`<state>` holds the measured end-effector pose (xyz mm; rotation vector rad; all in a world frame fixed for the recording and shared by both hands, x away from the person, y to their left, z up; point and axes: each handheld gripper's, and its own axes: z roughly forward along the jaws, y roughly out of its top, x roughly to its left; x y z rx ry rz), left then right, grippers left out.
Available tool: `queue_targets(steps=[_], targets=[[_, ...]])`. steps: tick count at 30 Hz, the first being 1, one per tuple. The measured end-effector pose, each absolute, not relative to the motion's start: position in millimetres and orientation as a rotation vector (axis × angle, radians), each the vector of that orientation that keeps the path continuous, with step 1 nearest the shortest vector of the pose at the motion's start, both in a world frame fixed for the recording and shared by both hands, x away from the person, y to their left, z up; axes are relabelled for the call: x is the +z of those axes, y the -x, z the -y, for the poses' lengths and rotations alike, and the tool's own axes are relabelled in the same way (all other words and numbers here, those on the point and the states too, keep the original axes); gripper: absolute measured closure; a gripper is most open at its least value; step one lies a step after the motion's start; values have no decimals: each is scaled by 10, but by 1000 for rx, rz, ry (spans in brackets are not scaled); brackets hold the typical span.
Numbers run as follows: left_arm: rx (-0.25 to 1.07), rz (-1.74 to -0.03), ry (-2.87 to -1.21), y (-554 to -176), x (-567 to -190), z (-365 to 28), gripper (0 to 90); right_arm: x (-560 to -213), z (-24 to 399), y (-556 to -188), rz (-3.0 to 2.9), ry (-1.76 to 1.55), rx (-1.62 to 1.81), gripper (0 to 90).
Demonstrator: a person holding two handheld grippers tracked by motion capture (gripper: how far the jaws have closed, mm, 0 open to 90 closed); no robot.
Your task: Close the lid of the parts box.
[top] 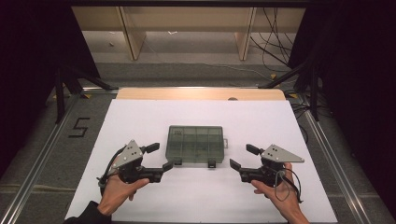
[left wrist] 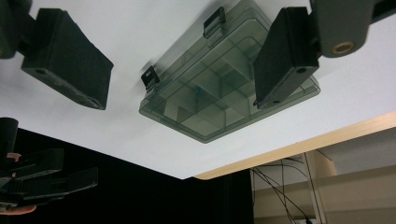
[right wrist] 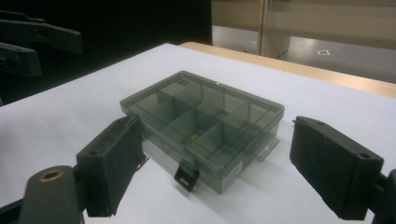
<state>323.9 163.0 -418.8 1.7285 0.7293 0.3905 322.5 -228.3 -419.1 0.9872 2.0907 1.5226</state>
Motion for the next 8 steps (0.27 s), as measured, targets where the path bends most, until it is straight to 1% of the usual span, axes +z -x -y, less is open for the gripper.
queue_targets(steps=[8], targets=[[390, -724, -1733, -3239, -4194, -1621, 186, -4206, 2274, -3232, -2072, -988, 1542, 178]])
